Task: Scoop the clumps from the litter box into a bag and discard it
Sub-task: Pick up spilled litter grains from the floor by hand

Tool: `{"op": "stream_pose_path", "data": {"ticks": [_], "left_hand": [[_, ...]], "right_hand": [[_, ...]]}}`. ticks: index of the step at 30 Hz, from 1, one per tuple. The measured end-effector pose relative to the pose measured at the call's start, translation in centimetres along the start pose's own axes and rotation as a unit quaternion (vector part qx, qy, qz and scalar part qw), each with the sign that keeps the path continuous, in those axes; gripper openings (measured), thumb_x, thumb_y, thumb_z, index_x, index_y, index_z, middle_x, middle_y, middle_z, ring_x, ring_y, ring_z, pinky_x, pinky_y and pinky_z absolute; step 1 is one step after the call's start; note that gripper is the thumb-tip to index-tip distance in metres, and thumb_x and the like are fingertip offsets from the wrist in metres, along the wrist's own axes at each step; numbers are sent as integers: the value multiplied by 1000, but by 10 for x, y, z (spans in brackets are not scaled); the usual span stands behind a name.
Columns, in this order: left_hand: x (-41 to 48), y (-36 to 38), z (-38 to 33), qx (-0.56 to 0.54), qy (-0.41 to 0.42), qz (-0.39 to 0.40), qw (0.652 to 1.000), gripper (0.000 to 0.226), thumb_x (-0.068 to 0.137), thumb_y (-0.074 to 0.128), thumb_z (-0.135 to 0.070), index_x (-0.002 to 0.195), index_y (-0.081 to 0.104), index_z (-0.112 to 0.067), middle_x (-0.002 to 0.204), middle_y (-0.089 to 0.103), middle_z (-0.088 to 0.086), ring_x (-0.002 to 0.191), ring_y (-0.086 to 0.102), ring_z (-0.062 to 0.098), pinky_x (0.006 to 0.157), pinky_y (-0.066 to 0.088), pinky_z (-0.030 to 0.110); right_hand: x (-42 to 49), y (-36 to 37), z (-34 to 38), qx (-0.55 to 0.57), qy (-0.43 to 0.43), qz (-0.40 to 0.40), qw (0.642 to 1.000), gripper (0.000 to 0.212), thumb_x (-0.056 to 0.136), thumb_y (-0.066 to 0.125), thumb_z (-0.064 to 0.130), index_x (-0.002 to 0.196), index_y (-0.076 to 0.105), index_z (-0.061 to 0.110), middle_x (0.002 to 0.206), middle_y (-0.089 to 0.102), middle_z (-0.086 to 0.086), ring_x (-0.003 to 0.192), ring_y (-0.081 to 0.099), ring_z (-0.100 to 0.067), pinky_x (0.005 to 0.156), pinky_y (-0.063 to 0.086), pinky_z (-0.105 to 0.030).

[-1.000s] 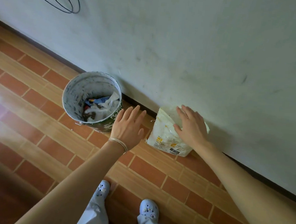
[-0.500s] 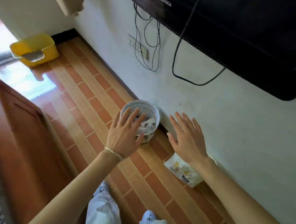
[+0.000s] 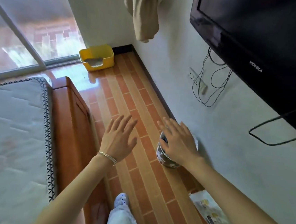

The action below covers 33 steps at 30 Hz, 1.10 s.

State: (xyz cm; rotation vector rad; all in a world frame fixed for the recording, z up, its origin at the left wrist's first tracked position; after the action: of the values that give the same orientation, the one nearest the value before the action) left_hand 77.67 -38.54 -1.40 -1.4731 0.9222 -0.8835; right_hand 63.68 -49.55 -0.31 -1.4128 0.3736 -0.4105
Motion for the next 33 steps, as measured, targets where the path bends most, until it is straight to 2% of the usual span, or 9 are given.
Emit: {"op": "stream_pose_path", "data": {"ticks": [6,9,12,15,19,22,26,28,33], "left_hand": [[28,-32,104,2,-22,-15,1000,59,84,32,-47,134,48,-20,138,49,6,128,45,29,105,34,49],[45,-45,148,15,-20,-19,1000,59,83,33,-48,133,49,-22,138,50,6,128,45,29,104,35,48],[64,-58,187,30,-36,-33,998,58,81,34,-47,129,53,-21,134,53,6,123,51,29,100,38,48],[83,-64,218,26,-55,-43,997,58,81,37,-47,130,53,-21,135,52,6,124,49,30,102,36,48],[113,-58,248,4,-74,-48,996,56,82,50,-42,135,47,-22,141,46,7,131,41,31,107,28,49],[147,-54,266,8,-88,-50,995,56,84,50,-42,136,45,-23,143,43,7,133,38,30,109,26,47],[202,-51,289,1,-108,-51,993,56,90,44,-42,142,37,-24,150,32,5,140,25,27,114,13,43],[231,-56,301,3,-119,-51,992,56,90,40,-44,143,35,-24,151,30,5,140,24,27,114,13,43],[293,-64,336,7,-157,-54,986,57,91,46,-41,143,32,-24,152,27,4,141,22,27,114,13,44]], "right_hand": [[102,-12,60,1,-27,9,1000,58,90,23,43,144,31,23,149,35,-1,137,32,-20,111,24,-43],[150,-22,87,-1,-46,-4,999,63,88,14,46,143,33,23,147,37,-2,136,34,-21,110,24,-43],[191,-32,108,-8,-67,-18,998,55,91,26,41,142,36,22,146,39,-3,134,37,-22,109,26,-43],[231,-34,118,-12,-90,-18,996,52,94,41,36,144,31,22,149,34,-3,137,32,-21,111,22,-41],[283,-28,120,-24,-108,-12,994,53,95,41,37,144,29,22,150,32,-2,137,30,-20,111,23,-40],[325,-20,116,-39,-131,1,991,54,95,39,38,145,27,23,150,33,-3,137,32,-21,110,26,-41],[393,-26,108,-39,-159,-5,986,53,95,39,37,145,30,20,149,35,-4,136,34,-23,109,28,-42],[428,-31,104,-40,-174,-8,984,52,96,39,37,144,30,20,149,35,-3,136,33,-22,110,28,-42],[512,-48,112,-37,-233,-25,972,50,93,48,30,140,40,16,144,43,-6,131,41,-24,106,32,-43]]}}
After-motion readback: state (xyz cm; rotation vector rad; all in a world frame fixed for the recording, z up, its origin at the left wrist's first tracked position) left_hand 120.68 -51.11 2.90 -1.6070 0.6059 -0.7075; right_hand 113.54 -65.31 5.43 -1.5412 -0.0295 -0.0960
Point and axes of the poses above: each hand's wrist, its own x-axis towards the middle knuckle, its own y-axis out of the palm, z = x × y, the point moved 7 cm from there along x, towards the middle knuckle
